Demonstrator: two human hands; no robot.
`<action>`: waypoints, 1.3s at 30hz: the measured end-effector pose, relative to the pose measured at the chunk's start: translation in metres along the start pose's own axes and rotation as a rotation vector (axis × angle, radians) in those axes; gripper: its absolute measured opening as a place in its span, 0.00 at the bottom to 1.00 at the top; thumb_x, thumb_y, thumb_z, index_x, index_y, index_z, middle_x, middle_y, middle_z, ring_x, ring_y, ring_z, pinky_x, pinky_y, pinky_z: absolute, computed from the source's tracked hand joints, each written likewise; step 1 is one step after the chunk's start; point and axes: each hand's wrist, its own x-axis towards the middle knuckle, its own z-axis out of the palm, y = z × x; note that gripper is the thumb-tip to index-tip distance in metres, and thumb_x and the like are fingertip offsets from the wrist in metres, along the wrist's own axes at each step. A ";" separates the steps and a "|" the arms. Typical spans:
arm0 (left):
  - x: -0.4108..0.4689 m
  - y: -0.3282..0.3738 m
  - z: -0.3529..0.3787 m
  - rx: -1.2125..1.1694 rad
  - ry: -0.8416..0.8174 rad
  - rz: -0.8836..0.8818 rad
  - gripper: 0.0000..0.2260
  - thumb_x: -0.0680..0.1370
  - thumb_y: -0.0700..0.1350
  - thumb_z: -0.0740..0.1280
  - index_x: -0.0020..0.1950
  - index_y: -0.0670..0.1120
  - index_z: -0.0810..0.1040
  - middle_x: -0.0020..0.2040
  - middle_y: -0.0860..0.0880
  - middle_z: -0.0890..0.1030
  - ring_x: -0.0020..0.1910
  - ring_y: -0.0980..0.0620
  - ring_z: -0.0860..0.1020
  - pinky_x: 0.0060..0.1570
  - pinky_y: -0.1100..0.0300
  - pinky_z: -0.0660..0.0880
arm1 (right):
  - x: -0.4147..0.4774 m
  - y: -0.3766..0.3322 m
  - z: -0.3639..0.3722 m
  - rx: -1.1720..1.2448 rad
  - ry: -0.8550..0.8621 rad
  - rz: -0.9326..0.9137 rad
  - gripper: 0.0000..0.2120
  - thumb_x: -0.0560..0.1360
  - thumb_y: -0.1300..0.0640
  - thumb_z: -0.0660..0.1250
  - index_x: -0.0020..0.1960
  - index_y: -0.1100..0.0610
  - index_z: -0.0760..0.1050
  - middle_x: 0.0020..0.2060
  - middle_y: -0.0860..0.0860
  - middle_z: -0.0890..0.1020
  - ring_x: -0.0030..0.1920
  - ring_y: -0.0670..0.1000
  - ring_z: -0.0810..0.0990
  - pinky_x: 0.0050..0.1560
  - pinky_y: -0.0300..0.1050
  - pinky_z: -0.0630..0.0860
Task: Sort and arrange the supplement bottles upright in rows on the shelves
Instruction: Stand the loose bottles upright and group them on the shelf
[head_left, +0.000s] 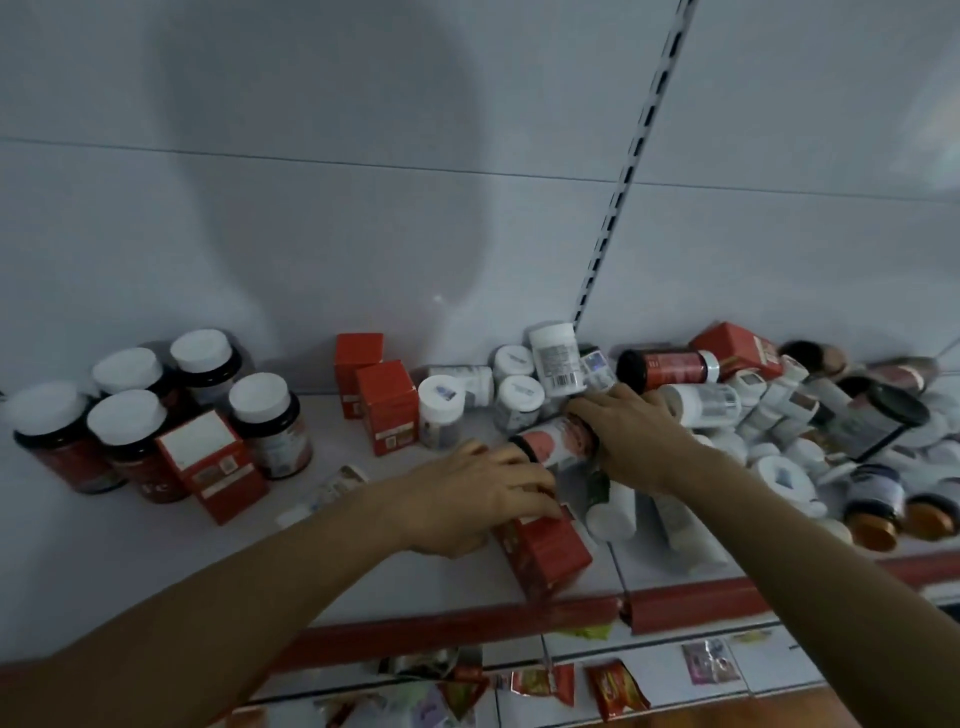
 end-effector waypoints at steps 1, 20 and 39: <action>0.005 0.000 0.001 0.036 0.008 -0.002 0.35 0.74 0.44 0.73 0.78 0.57 0.63 0.75 0.53 0.65 0.72 0.47 0.62 0.59 0.46 0.68 | 0.005 0.000 0.002 -0.035 -0.023 -0.018 0.36 0.74 0.53 0.70 0.77 0.43 0.58 0.73 0.48 0.69 0.70 0.56 0.65 0.62 0.59 0.67; -0.138 -0.004 -0.039 -0.977 0.947 -0.707 0.25 0.72 0.57 0.75 0.68 0.55 0.76 0.60 0.51 0.82 0.60 0.50 0.81 0.53 0.53 0.82 | 0.028 -0.007 -0.060 1.346 0.347 -0.170 0.08 0.83 0.59 0.62 0.59 0.51 0.78 0.46 0.47 0.81 0.39 0.47 0.77 0.39 0.45 0.74; -0.337 -0.026 0.011 -0.396 0.720 -1.425 0.25 0.73 0.48 0.78 0.68 0.52 0.76 0.60 0.51 0.80 0.57 0.49 0.79 0.56 0.50 0.78 | 0.080 -0.273 -0.085 0.655 0.242 -0.825 0.18 0.73 0.45 0.70 0.61 0.47 0.74 0.53 0.47 0.78 0.52 0.49 0.76 0.53 0.51 0.76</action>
